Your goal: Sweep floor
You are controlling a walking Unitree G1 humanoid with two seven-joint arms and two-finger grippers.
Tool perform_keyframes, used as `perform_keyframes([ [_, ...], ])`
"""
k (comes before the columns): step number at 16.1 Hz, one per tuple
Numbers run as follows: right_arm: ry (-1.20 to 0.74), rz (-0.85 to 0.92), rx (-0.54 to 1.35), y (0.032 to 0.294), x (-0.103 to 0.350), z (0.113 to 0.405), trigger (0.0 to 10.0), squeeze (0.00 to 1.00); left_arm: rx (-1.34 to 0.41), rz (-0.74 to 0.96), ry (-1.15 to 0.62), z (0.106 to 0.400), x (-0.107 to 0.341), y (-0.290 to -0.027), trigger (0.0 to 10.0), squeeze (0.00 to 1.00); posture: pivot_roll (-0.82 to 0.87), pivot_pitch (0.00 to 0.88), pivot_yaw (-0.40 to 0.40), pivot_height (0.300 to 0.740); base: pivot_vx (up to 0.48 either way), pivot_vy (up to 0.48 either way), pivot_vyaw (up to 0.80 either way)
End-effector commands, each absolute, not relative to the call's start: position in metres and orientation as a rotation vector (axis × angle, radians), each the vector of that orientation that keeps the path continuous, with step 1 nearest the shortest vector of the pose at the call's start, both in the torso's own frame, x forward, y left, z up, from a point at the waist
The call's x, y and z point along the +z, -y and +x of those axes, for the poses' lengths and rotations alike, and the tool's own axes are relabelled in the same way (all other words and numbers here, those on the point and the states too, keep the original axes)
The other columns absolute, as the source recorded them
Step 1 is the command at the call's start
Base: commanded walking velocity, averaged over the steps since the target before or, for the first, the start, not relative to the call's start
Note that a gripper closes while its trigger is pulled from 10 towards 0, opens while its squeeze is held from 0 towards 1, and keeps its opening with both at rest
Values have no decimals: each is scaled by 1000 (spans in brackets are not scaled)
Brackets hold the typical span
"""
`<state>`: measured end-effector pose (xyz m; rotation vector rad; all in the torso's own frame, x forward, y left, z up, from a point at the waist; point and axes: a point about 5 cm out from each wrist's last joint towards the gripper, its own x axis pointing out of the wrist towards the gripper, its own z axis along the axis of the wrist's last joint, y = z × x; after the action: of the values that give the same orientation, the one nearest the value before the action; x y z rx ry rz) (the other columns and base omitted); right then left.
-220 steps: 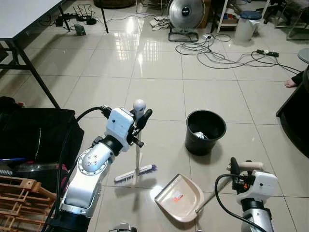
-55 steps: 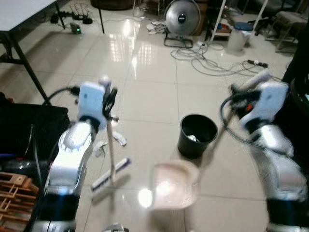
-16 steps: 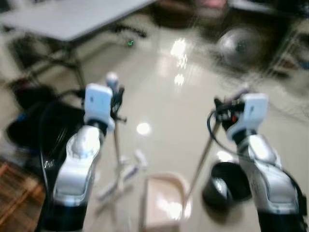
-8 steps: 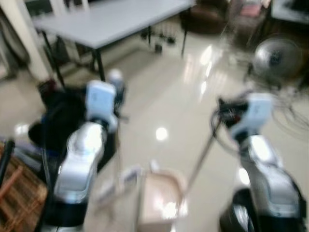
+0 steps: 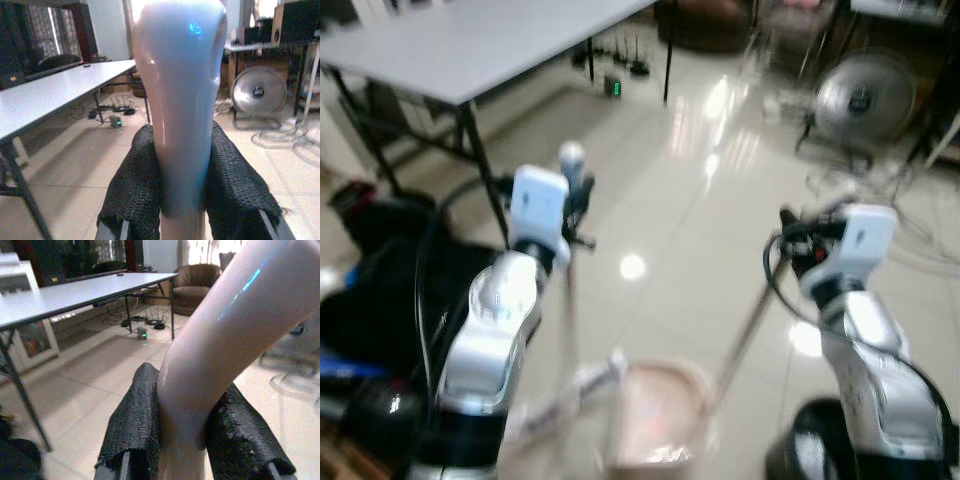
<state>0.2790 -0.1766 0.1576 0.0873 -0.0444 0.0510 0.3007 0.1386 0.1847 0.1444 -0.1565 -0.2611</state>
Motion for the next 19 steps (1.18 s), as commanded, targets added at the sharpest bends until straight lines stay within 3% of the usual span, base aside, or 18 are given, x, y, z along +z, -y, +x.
perform_keyframes([
  [1,110,108,78,170,172,279,10000,0,-228,186,200,300,194,-148,10000,0,62,5,-26,740,446,0,0],
  [7,106,105,79,171,171,280,10000,0,-222,178,198,301,194,-147,10000,0,62,4,-29,740,443,0,0],
  [19,137,54,72,175,175,291,10000,0,-201,149,175,310,187,-145,10000,0,65,13,-31,740,0,-98,0],
])
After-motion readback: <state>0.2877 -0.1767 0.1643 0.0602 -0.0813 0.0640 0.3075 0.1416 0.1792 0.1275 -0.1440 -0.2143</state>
